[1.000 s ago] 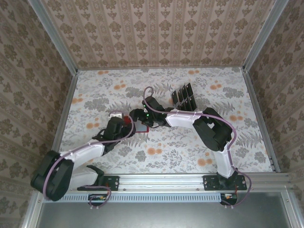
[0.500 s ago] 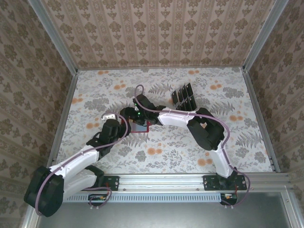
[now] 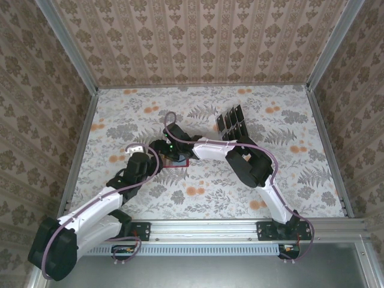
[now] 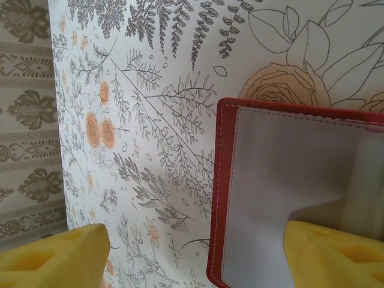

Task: Put the credit cards into the card holder

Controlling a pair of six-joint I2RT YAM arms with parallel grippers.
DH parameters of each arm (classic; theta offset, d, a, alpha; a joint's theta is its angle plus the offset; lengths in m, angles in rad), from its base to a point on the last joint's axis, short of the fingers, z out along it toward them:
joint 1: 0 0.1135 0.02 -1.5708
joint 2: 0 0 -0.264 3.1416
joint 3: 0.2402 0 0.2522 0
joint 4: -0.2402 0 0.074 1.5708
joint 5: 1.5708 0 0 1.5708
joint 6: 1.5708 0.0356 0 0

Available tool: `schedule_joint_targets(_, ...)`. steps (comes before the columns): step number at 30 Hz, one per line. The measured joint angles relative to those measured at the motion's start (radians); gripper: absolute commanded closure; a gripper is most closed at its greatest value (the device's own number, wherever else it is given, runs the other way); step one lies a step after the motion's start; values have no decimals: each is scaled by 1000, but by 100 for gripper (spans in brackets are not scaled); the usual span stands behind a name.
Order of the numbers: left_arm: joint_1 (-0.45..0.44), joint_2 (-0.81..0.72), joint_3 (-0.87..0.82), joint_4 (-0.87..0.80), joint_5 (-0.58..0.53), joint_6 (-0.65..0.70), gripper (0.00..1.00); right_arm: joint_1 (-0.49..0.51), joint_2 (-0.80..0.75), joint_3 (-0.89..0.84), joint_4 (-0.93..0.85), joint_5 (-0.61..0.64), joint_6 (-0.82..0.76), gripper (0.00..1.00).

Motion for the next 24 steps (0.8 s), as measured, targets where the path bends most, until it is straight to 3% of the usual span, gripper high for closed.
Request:
schedule_joint_targets(6,1,29,3,0,1,0,21,-17,-55,-48,4,-28,-23,21)
schedule_joint_targets(12,2,90,37,9,8,0,20,-56,-242,-145,-37,-6,-95,22)
schedule_joint_targets(17,11,175,93,13,33,2,19,-81,-390,-219,-154,130,-182,23)
schedule_joint_targets(24,31,308,177,15,73,16,19,-89,-403,-282,-316,328,-253,29)
